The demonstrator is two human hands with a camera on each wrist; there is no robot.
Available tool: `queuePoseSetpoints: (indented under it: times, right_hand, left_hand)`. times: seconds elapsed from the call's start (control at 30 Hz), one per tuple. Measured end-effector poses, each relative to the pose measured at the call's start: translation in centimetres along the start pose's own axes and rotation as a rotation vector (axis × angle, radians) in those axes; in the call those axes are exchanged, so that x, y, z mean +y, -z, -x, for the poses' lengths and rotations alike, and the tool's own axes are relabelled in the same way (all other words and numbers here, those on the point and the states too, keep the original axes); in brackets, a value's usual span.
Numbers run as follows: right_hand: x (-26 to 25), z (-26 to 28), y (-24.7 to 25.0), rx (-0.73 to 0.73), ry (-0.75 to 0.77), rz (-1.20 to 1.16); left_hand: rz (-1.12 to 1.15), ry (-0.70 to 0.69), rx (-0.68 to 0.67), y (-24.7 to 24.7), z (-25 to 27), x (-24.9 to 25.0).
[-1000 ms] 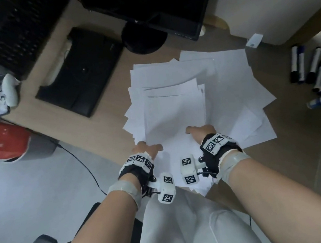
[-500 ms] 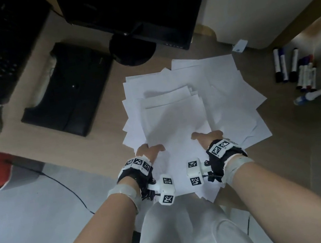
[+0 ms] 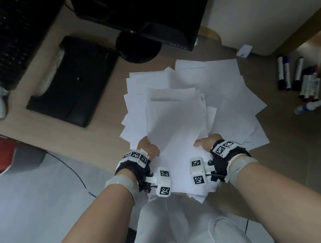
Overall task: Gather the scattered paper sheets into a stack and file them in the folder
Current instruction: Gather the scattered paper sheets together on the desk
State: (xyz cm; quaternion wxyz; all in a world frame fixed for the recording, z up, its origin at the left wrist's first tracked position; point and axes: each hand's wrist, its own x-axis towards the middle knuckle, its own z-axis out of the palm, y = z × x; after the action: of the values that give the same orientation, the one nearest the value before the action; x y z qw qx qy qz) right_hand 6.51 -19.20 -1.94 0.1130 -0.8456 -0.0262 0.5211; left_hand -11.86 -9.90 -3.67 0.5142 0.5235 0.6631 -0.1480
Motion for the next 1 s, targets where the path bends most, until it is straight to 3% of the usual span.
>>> queuePoseSetpoints:
  times: [0.07,0.17,0.47,0.53,0.67,0.77,0.9,1.0]
  right_hand:
    - [0.4,-0.6,0.7,0.007,0.086,-0.001]
    - [0.2,-0.9,1.4,0.023,0.211,-0.124]
    - [-5.1,-1.1,-0.7,0.019,0.47,0.211]
    - [-6.5,-0.9,-1.0,0.049,0.483,0.289]
    - [-9.5,-1.3,-1.9,0.254,0.48,0.558]
    - [-11.0,-2.6,-2.5,0.299,0.397,0.676]
    - [-12.6,-4.7,-2.7,0.394,0.344,0.697]
    - [-13.5,-5.8,-2.6,0.38,0.345,0.658]
  left_hand:
    - [-0.015,0.017,0.077,-0.4,0.4,0.4]
    - [0.055,-0.021,0.079,-1.1,1.0,0.9]
    - [0.278,0.106,0.14,1.5,-0.4,-0.6]
    - [0.262,0.115,0.134,2.1,-1.5,-0.3]
    - [0.199,0.129,0.204,4.6,-3.0,1.1]
    - [0.204,0.111,0.198,6.0,-6.4,1.8]
    - [0.112,0.028,0.208,8.6,-9.2,4.6]
    - [0.067,0.011,0.195,10.3,-10.2,7.1]
